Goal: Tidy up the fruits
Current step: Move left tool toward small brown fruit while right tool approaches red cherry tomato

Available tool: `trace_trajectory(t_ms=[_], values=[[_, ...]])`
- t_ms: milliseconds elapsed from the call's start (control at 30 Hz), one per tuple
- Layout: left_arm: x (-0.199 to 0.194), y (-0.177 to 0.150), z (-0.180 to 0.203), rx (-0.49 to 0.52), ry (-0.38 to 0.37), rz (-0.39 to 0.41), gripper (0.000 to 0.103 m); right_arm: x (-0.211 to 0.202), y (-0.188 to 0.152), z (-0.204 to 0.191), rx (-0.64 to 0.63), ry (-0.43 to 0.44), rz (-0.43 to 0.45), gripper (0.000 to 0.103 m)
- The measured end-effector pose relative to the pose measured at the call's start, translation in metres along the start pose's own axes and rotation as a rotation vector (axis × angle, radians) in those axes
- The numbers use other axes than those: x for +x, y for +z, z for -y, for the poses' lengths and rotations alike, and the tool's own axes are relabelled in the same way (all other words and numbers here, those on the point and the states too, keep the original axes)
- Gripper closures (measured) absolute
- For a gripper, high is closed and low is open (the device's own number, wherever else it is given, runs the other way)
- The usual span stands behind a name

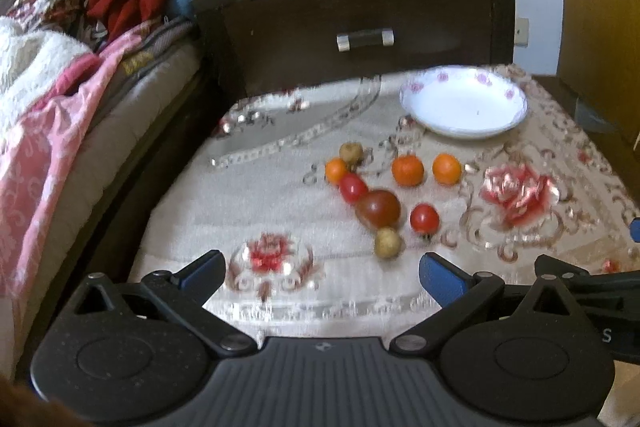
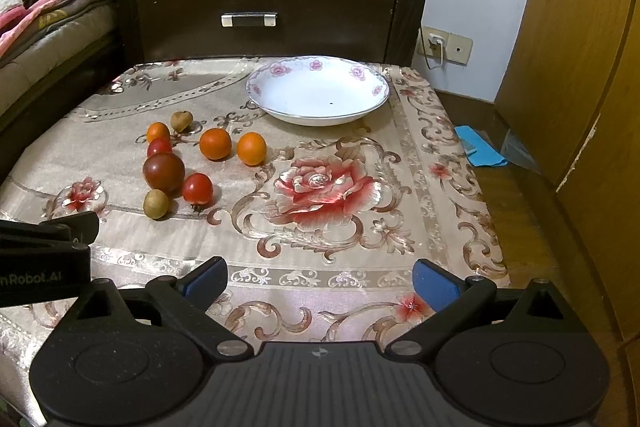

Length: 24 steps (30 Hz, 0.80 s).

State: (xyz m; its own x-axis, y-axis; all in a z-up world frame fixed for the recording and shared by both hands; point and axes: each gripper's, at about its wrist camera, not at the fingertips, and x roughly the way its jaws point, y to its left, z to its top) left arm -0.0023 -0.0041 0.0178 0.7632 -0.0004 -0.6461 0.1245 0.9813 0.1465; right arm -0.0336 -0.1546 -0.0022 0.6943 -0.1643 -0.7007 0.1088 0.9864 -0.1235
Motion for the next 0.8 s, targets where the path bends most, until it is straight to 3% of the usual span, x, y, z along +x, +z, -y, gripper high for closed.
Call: trace_trajectory(t_ms=[200, 467, 600, 733, 800], values=[[0.020, 0.003, -0.008, -0.029, -0.021, -0.039, 0.000, 0.006, 0.014, -0.001, 0.013, 0.012, 0.004, 0.012], [0.038, 0.008, -0.015, 0.012, -0.075, -0.047, 0.000, 0.023, 0.028, -0.009, -0.042, 0.040, -0.006, 0.013], [0.050, 0.011, -0.018, 0.024, -0.115, -0.073, 0.000, 0.033, 0.037, -0.014, -0.107, 0.098, -0.009, 0.020], [0.062, 0.010, -0.021, 0.014, -0.149, -0.105, 0.000, 0.050, 0.044, -0.020, -0.147, 0.207, -0.061, 0.043], [0.066, 0.008, -0.023, 0.006, -0.179, -0.121, 0.000, 0.060, 0.047, -0.024, -0.170, 0.245, -0.084, 0.047]])
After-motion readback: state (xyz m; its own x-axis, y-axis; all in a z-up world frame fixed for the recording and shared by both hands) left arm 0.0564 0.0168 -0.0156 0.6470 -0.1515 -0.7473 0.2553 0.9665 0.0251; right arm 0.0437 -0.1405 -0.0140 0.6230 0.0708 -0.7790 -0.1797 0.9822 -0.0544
